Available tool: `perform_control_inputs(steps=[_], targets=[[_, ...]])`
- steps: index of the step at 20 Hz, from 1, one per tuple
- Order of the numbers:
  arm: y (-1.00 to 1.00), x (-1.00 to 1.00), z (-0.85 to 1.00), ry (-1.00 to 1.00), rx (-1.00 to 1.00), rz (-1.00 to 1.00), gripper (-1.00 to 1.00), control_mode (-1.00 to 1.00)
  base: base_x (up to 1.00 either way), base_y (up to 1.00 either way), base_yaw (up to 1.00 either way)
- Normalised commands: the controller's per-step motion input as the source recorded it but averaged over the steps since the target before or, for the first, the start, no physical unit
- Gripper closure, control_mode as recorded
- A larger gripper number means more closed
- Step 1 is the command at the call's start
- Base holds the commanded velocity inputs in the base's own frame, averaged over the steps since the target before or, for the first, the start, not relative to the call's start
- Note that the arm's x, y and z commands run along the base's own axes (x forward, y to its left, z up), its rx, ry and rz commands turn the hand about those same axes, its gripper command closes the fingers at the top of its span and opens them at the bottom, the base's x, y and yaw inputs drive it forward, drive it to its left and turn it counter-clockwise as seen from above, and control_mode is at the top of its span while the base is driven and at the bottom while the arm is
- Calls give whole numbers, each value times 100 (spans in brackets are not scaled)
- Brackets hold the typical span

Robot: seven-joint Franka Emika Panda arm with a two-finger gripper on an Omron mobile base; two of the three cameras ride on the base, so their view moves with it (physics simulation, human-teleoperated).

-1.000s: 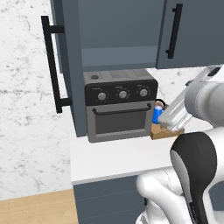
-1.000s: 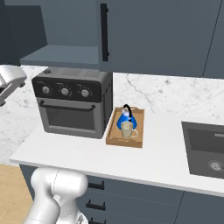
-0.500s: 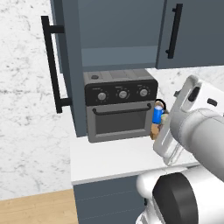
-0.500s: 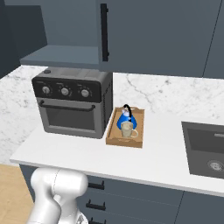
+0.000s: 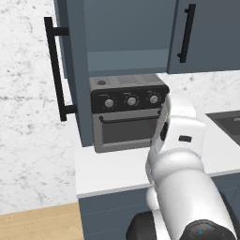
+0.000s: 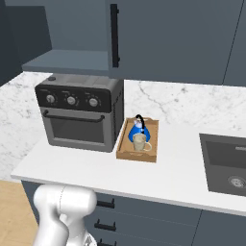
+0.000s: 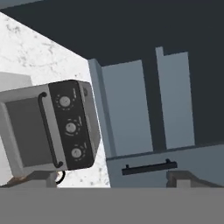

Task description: Pick the kettle from the counter and place it on the tray. Then pick the mug from the cabinet and place it on the tray. Then close the cabinet doors.

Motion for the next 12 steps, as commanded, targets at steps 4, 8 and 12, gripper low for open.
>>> perform_control_inputs(steps=[4, 8, 12], targets=[[47, 0, 0, -10, -8, 0, -100, -100, 0, 0, 0], [71, 1, 0, -3, -9, 0, 100, -100, 0, 0, 0], [64, 1, 0, -1, -7, -1, 100, -100, 0, 0, 0]])
